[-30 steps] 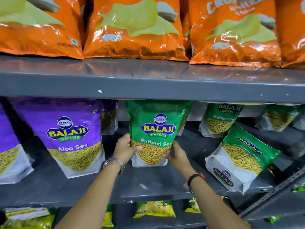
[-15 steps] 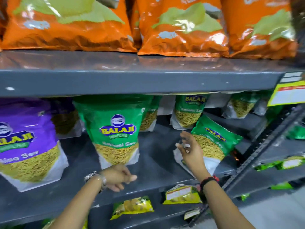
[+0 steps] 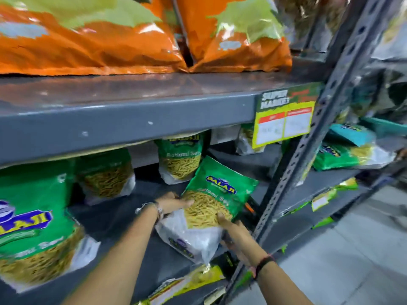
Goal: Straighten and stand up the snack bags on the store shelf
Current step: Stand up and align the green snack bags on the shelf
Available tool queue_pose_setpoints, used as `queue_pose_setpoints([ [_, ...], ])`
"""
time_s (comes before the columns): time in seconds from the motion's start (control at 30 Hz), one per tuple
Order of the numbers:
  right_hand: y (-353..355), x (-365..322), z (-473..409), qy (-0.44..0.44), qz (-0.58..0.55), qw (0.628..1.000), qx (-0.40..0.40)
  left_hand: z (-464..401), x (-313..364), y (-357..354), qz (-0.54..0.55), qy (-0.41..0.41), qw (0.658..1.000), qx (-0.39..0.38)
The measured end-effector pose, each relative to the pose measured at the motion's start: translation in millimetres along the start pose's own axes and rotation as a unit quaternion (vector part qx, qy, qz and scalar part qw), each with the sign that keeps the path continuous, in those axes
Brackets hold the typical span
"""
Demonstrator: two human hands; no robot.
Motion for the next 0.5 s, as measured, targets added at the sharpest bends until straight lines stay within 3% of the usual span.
queue_pose_setpoints([
  [0.13,-4,0,3,0.031,-0.058,0.998,0.011,-11,-18,-2,0.038,0.018,0.999,0.015],
  [0.37,-5,-37,63,0.193,0.033,0.98,-0.03,55,-13,-9,0.161,-0.025,0.987,-0.004],
  [0.5,-10,-66,92,0.281,0.068,0.954,-0.082,89,-9,-4,0.205,-0.082,0.974,0.04],
])
Point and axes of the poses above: each hand's wrist, its own z-axis away from the middle knuckle, its own y-axis out of the back of the hand, x = y × z, the point moved 9 cm from there along -z, towards the middle knuckle, and after that the axes turned 4 degrees about y, right-handed, at the moved point
